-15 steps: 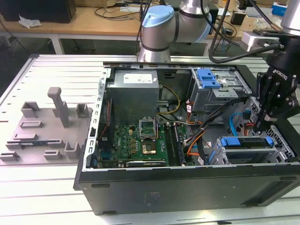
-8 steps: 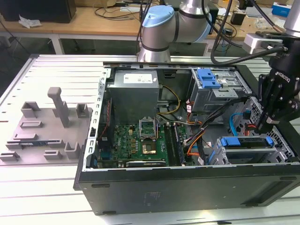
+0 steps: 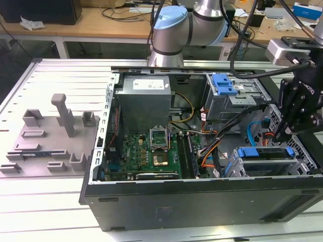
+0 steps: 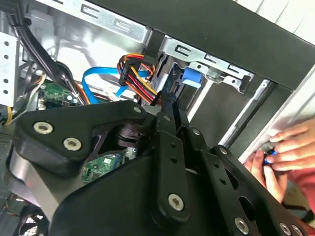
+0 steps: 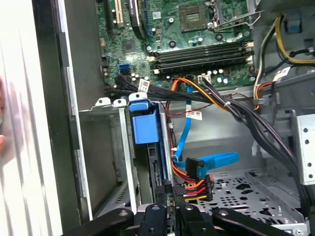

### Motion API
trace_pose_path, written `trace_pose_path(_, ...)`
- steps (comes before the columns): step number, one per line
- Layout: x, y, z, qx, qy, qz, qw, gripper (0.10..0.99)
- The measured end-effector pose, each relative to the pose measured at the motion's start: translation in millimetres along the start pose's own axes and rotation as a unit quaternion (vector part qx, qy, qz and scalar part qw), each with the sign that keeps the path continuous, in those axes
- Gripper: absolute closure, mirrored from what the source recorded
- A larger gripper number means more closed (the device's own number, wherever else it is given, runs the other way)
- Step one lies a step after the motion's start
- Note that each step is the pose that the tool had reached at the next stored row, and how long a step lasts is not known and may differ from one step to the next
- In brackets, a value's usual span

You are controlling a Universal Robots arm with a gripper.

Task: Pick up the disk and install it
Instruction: 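Insert the first disk wire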

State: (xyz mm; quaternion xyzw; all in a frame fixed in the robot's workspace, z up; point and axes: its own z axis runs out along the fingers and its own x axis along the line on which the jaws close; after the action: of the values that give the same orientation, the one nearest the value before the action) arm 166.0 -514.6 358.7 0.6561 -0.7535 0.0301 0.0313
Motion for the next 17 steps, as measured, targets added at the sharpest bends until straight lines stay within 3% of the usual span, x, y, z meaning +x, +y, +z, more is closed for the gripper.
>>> trace_pose_path(2,1.5,-0.2,0.2,-0.0004,-0.0025,0.0,1.0,0.922)
trace_pose_path(17,8.1,-1.6,1.0,-0.0003,-0.0026,-0.001,1.0,0.922)
